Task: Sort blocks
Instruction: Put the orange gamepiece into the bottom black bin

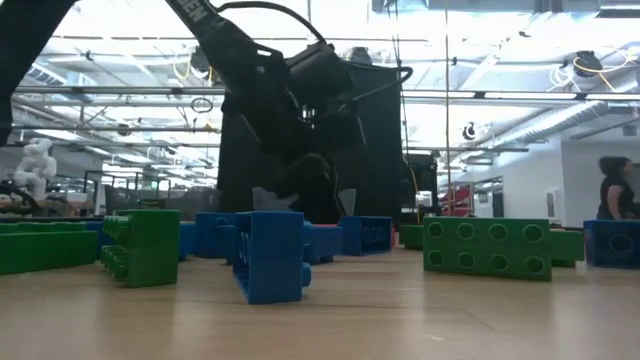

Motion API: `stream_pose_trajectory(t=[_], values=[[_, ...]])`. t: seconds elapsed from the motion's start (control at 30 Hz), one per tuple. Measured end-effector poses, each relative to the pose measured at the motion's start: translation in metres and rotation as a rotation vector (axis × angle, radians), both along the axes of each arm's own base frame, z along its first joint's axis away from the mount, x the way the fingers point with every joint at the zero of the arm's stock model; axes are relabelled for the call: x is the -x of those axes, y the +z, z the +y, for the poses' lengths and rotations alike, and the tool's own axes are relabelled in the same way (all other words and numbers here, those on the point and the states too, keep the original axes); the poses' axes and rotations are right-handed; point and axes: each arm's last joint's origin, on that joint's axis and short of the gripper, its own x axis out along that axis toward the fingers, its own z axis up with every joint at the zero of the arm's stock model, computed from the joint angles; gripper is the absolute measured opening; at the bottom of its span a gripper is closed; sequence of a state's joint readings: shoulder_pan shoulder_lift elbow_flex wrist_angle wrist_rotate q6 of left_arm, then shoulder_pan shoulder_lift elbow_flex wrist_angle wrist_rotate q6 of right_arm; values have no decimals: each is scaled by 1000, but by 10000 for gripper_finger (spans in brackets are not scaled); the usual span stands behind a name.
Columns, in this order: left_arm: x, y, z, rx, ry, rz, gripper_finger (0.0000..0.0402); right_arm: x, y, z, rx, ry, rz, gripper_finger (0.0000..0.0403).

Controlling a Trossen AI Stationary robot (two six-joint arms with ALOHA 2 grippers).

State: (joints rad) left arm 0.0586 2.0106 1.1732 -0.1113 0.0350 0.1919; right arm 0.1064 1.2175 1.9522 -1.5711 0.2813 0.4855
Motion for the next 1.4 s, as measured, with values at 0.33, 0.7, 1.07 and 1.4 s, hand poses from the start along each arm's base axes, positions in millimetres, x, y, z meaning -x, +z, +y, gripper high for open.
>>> stream_pose_trajectory(t=[0.33,0.7,1.07,1.4], values=[[-4,6,4,-28,-14,-15,226,0,0,0,5,5,1,0],[-3,6,8,33,-2,-13,117,0,0,0,5,5,2,0],[9,84,6,63,204,-85,117,0,0,0,4,4,1,0],[99,170,-50,230,354,137,117,0,0,0,1,-1,0,0]])
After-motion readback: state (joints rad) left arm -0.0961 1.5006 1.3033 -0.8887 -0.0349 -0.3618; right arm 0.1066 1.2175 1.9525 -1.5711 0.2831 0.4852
